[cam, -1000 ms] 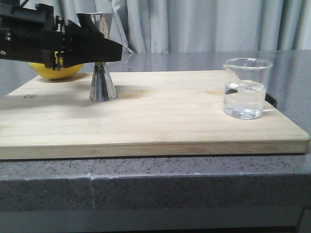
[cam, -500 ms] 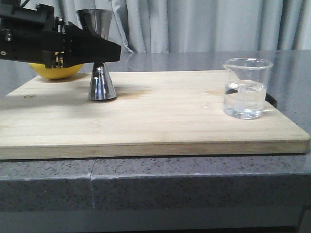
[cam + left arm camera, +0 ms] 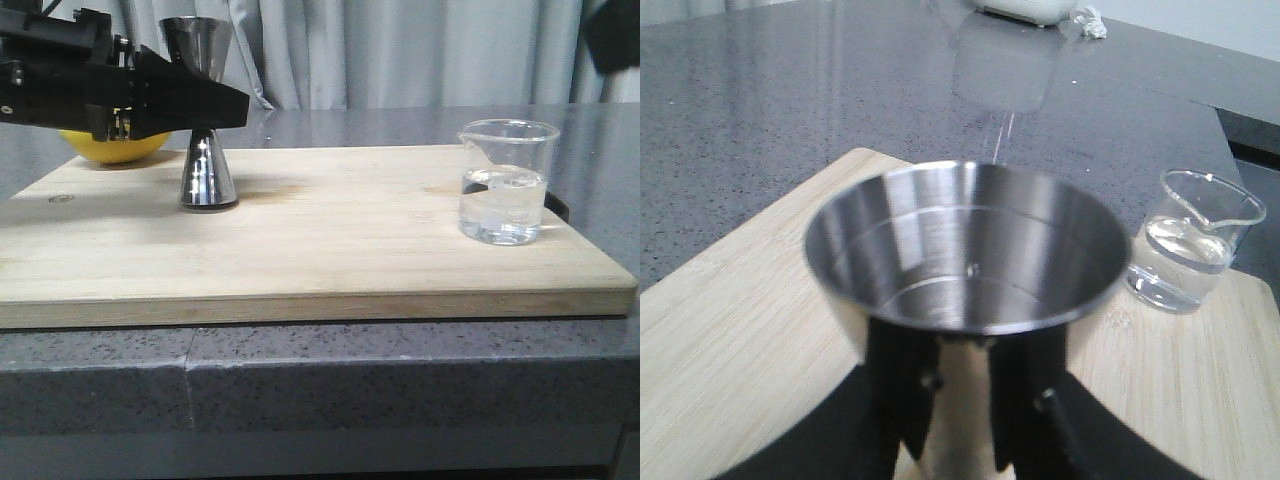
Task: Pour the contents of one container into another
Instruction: 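Reach the right gripper to the glass beaker and grasp it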
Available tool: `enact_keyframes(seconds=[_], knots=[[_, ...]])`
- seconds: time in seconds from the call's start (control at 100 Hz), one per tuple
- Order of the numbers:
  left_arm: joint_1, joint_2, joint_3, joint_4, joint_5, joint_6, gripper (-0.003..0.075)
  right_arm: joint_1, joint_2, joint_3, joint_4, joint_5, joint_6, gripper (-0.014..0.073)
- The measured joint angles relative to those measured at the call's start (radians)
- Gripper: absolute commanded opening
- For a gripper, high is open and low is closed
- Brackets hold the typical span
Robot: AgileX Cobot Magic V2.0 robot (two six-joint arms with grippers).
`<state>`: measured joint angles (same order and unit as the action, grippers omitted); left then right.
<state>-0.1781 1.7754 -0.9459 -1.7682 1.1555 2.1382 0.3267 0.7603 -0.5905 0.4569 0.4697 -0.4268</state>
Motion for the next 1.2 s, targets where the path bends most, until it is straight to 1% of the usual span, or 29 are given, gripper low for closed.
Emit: enact_keyframes(seconds=[0.09,0.16,0.33,0.45,0.56,0.92,1.09,1.2], knots=[[0.0,0.0,0.0,0.0,0.0,0.0,0.0187,0.03,0.0,0.089,0.016,-0.095,0.0,0.0592],[0.0,0.0,0.0,0.0,0.0,0.0,0.0187,0.063,0.0,0.154,0.025,-0.195,0.0,0.0592],[0.0,0.0,0.0,0.0,0.0,0.0,0.0187,0.182,0.002,0.279,0.04,-0.488,0.0,0.0592],[0.0,0.0,0.0,0.0,0.0,0.0,0.0187,0.263,0.029,0.333,0.049,-0.679,0.0,0.0592],[0.0,0.0,0.0,0.0,0.0,0.0,0.0187,0.299,0.08,0.348,0.052,-0.808,0.0,0.0592],[0.0,0.0,0.0,0.0,0.0,0.0,0.0187,0.308,0.317,0.352,0.056,-1.049,0.0,0.0592],[0.0,0.0,0.0,0.0,0.0,0.0,0.0187,0.308,0.414,0.352,-0.033,-1.141,0.048,0.0592],[0.0,0.0,0.0,0.0,0.0,0.0,0.0187,0.308,0.457,0.352,-0.056,-1.201,0.095,0.0592]])
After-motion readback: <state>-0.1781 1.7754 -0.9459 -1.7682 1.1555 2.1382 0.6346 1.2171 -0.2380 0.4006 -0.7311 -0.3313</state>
